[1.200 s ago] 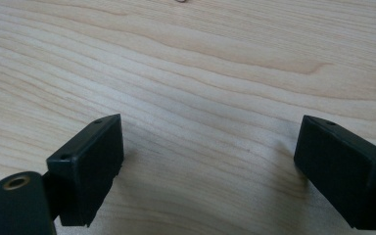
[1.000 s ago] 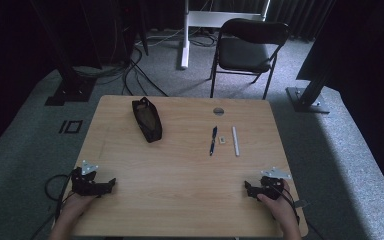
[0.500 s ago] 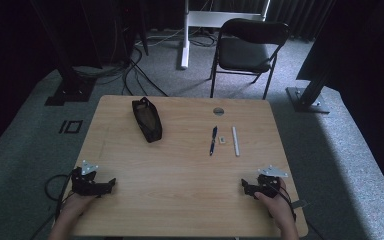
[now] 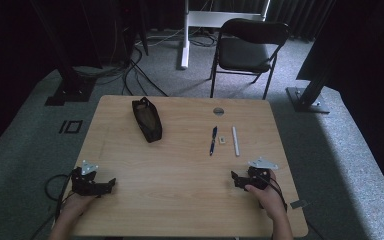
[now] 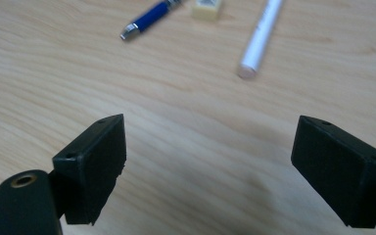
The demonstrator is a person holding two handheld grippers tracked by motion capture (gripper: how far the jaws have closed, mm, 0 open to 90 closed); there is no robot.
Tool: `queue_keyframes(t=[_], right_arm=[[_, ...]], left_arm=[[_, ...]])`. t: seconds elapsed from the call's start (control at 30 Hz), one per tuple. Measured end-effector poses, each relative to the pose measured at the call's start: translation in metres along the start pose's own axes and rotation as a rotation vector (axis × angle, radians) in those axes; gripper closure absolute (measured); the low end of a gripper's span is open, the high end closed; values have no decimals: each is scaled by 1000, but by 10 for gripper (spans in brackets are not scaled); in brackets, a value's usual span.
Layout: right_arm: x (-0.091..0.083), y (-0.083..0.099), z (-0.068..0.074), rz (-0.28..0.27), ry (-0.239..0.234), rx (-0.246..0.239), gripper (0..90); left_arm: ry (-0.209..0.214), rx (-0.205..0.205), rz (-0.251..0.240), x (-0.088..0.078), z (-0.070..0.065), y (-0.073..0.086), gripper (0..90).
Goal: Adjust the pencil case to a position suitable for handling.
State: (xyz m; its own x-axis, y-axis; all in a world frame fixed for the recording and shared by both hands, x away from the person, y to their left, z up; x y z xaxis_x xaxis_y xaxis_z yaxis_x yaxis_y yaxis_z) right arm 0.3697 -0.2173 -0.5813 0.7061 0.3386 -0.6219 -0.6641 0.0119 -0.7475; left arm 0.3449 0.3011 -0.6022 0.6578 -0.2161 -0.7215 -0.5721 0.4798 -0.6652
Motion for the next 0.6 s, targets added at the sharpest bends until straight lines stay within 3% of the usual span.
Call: queue_keyframes(t=[0.17, 0.6], right_arm=[[7, -11, 15, -25, -33, 25, 127], [18, -23, 40, -41, -75, -10, 128]], left_arm=[[0, 0, 0, 0, 0, 0, 3], [-1, -1, 0, 0, 0, 0, 3]])
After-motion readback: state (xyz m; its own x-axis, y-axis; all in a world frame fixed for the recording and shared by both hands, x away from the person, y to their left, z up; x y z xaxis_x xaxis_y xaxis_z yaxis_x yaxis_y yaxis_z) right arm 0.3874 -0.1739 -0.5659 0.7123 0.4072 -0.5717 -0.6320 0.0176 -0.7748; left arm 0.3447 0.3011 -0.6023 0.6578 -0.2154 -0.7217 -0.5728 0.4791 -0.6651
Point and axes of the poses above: each handheld gripper's, and its own axes: x roughly forward along the jaws, y roughly out of its underside, z roughly to its left, the point moved 7 cm from there along x, roughly forward along the jaws, and after that the axes turned 15 degrees about x, right-handed, at the moved point
